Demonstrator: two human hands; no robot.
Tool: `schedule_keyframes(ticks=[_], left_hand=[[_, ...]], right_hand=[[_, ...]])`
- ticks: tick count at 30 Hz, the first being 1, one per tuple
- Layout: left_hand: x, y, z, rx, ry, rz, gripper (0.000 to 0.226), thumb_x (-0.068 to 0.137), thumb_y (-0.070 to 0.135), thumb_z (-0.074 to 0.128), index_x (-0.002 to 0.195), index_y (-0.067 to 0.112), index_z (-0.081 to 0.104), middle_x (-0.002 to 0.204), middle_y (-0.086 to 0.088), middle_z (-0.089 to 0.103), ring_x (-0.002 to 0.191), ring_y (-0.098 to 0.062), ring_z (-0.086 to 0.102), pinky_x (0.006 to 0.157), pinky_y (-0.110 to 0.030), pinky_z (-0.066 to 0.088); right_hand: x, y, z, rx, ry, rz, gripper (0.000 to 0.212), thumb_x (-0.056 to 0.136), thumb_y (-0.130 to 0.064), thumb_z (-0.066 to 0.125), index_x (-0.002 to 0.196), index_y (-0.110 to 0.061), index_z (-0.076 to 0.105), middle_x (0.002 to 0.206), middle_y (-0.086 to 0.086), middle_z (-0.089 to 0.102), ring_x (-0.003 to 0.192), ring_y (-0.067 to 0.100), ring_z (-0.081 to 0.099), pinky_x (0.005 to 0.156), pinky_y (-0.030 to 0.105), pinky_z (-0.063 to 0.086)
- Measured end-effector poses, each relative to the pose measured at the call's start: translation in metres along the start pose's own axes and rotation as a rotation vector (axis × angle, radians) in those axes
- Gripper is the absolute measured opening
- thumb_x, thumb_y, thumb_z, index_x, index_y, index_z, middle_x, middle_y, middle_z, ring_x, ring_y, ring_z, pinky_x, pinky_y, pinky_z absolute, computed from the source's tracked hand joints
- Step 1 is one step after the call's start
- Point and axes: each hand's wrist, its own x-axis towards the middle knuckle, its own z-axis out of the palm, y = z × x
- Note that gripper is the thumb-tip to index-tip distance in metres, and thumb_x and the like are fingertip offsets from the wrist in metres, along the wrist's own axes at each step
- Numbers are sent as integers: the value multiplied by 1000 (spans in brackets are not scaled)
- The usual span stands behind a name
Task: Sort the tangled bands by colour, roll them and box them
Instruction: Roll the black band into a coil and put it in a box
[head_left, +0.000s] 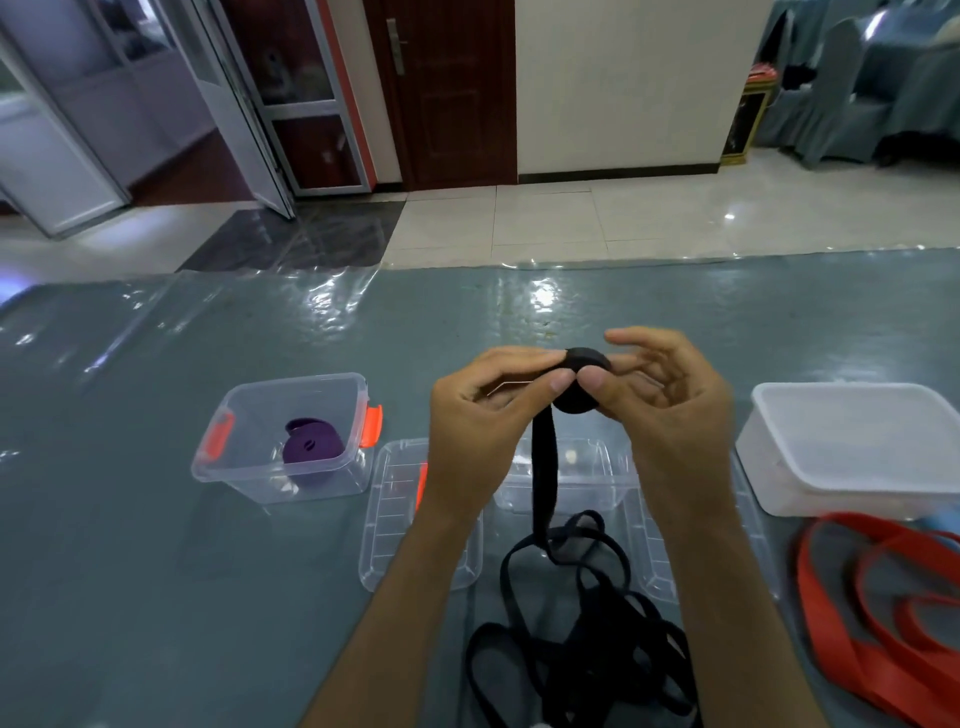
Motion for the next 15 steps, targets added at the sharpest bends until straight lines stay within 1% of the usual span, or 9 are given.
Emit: schedule_keyframes(ticks=[2, 3, 5, 6, 7, 9, 11, 13, 15], left_hand=[[4, -3, -3, 3, -55, -53, 27, 90, -1, 78, 113, 12, 78, 108, -3, 75, 105, -22, 74, 92, -28, 59], [7, -3, -8, 19, -91, -79, 27, 90, 1, 78, 114, 14, 79, 109, -3, 75, 106, -25, 74, 91, -33, 61], [10, -4, -19, 100, -142, -77, 27, 90, 6, 80, 114, 18, 79, 108, -5, 76, 104, -29, 74, 87, -44, 64], [11, -3, -22, 152, -146, -52, 25, 90, 9, 81, 113, 19, 80, 106, -4, 77, 102, -30, 75, 84, -47, 64], [12, -2, -24, 185, -131, -25, 22, 90, 12, 82, 110, 20, 81, 104, -2, 78, 99, -28, 76, 81, -46, 65], [13, -2, -23, 168, -75, -7, 17, 89, 12, 84, 104, 20, 81, 100, 1, 80, 94, -24, 78, 78, -33, 64], [14, -5, -16, 85, -43, -31, 20, 88, 4, 83, 102, 17, 80, 100, 2, 81, 95, -18, 78, 83, -24, 60], [15, -10, -12, 22, -71, -60, 28, 89, -3, 79, 111, 14, 78, 107, 1, 79, 102, -17, 76, 91, -24, 59], [16, -13, -10, 32, -115, -65, 36, 91, -3, 76, 123, 13, 74, 113, 0, 77, 109, -20, 74, 96, -26, 58]], right_hand=[[1, 3, -1, 27, 27, -2, 22, 82, -11, 82, 103, -10, 75, 93, 10, 81, 87, 31, 80, 76, 32, 64], [2, 5, -3, 40, 22, 18, 20, 82, -9, 81, 101, -7, 75, 94, 12, 81, 86, 32, 80, 76, 32, 64], [5, 10, -8, 44, -34, 90, 19, 81, -9, 80, 97, -3, 72, 95, 15, 81, 86, 33, 80, 78, 36, 66], [7, 13, -11, 41, -73, 134, 19, 82, -9, 80, 95, -1, 70, 96, 17, 80, 87, 35, 80, 78, 37, 66], [9, 15, -13, 36, -107, 166, 20, 82, -10, 81, 93, -1, 67, 97, 18, 80, 87, 36, 80, 77, 37, 66], [12, 17, -14, 23, -138, 160, 19, 82, -12, 82, 91, -5, 66, 96, 16, 80, 85, 35, 81, 74, 35, 66], [14, 19, -11, -19, -94, 38, 17, 85, -13, 81, 97, -14, 70, 93, 13, 78, 82, 30, 81, 71, 32, 65], [15, 23, -7, -43, -24, -72, 23, 90, -11, 78, 111, -20, 71, 94, 12, 75, 85, 27, 80, 72, 34, 66], [16, 27, -5, -40, 31, -94, 24, 93, -9, 75, 116, -16, 71, 99, 12, 73, 90, 29, 80, 76, 39, 67]])
